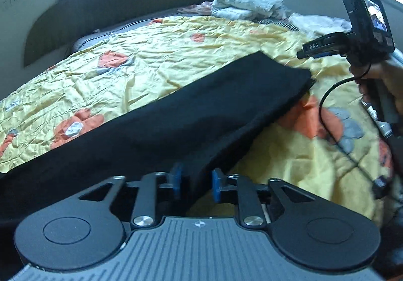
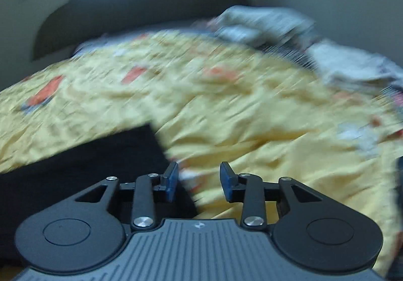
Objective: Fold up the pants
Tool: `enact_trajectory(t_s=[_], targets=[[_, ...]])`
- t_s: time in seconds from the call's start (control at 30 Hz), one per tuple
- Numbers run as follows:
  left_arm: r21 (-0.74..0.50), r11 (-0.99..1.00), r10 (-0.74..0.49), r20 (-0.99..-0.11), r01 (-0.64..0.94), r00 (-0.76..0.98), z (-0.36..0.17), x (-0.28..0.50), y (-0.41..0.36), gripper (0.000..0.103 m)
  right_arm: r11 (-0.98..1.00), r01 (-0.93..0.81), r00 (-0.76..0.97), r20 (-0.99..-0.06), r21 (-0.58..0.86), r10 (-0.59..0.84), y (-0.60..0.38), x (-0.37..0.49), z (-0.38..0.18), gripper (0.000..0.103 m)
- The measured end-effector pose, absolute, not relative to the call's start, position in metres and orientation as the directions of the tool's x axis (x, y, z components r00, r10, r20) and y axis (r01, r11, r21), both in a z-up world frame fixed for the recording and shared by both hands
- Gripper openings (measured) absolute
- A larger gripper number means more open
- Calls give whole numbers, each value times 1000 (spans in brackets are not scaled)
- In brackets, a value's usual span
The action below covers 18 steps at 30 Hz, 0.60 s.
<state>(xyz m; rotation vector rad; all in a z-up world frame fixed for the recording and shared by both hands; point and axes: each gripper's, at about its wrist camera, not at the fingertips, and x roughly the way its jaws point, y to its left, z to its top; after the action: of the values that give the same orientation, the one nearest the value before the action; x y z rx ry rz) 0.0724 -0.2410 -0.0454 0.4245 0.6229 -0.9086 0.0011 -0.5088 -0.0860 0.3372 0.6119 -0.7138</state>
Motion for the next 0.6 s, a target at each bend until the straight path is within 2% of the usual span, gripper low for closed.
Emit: enact_trajectory(t_s=[0.07,0.17,0.23,0.33,0.5,0.6], targets=[[32,545,-626,-649,838,431,-36,73,-236,42,787,606,678,-595,120,-431,-497,1,-72,38],[-29,570,-650,-628,821,429,-23,79,-232,48,906,365,763,-627,215,-159,-469,21,-66,38],[-80,601,-652,-625,795,429,-15,89,-226,48,942,227,764,-645,248,-14,-446,41,-67,38],[-172,631,-662,-628,756,410,-7,109,-210,52,968,81,752,-652,237,97,-407,71,-67,38],[-59,788,-473,-694,613,542,-12,150,-190,52,963,-152,696,-668,223,264,-339,124,-69,38],[-47,820,-404,-753,570,519,-28,184,-185,52,960,-212,643,-714,180,276,-310,160,-81,37]])
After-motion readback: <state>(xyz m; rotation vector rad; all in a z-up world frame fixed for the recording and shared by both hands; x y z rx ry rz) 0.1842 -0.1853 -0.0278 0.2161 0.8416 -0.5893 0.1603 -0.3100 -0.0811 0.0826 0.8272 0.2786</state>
